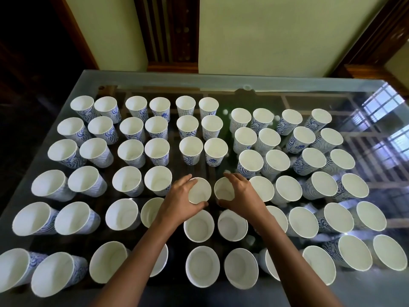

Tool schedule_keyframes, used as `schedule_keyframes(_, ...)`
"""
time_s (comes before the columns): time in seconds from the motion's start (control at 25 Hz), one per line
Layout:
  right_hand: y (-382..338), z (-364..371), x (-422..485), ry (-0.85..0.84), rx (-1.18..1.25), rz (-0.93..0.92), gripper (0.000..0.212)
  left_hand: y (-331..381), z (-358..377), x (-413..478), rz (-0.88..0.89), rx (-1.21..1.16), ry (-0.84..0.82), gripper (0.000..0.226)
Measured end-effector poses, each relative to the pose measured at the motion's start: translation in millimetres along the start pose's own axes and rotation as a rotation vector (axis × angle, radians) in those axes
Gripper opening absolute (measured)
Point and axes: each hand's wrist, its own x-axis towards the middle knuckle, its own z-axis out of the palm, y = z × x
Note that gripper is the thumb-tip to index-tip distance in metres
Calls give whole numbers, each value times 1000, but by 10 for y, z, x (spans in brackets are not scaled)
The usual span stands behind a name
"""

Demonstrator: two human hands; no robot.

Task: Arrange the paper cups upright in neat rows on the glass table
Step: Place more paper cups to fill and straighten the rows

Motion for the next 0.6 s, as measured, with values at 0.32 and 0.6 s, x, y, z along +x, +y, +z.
schedule_keyframes(0.32,-74,-116,-458,115,73,-61,77,139,-133,-463,100,-18,69,58)
schedule_keyframes(0.6,37,18,-1474,83,110,-69,68,140,-74,-1469,178,34,29,59)
